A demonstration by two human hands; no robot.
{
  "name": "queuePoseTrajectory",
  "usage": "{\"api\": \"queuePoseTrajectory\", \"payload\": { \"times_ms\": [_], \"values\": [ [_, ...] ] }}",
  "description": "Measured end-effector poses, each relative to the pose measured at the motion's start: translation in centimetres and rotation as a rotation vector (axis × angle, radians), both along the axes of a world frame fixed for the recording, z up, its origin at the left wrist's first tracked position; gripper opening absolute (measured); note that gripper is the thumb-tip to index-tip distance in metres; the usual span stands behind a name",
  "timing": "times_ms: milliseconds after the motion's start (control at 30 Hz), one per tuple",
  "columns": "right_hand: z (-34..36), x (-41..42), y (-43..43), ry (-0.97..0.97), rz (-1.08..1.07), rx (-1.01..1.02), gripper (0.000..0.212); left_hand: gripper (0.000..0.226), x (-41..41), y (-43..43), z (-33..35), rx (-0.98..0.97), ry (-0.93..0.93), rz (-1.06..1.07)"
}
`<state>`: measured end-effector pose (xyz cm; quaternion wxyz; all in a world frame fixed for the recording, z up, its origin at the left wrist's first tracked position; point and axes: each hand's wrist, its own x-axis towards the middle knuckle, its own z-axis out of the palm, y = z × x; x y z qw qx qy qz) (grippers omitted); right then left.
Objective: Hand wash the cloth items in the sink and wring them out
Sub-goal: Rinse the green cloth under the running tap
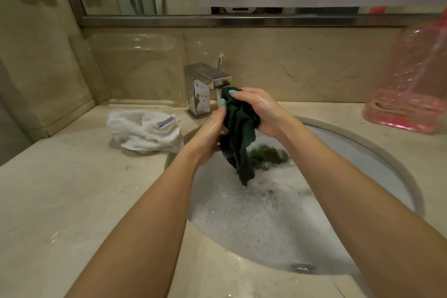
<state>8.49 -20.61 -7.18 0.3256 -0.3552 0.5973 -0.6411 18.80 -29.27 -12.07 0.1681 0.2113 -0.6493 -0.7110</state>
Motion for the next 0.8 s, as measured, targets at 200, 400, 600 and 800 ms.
{"api": "queuePoseTrajectory", "payload": {
  "times_ms": [200,400,600,800],
  "values": [
    [-1.6,-1.8,0.4,-0.128,-0.245,-0.087,0.022,0.037,0.1,0.1,-0.3,0.051,0.054,-0.078],
    [-5.1,0.9,-0.7,-0.2,-0.252,0.215,0.039,0.021,-0.8,0.1,0.4,0.249,0.316,0.262],
    [-6.3,2.4,-1.1,-0.459,0.031,0.22,0.057,0.015,-0.5,0.3,1.2,0.408,0.303,0.443],
    [-4.4,3.6,-2.0,-0.079,-0.308,-0.049,0.018,0.021,-0.9,-0.2,0.0,-0.349,0.111,0.651]
  ]
}}
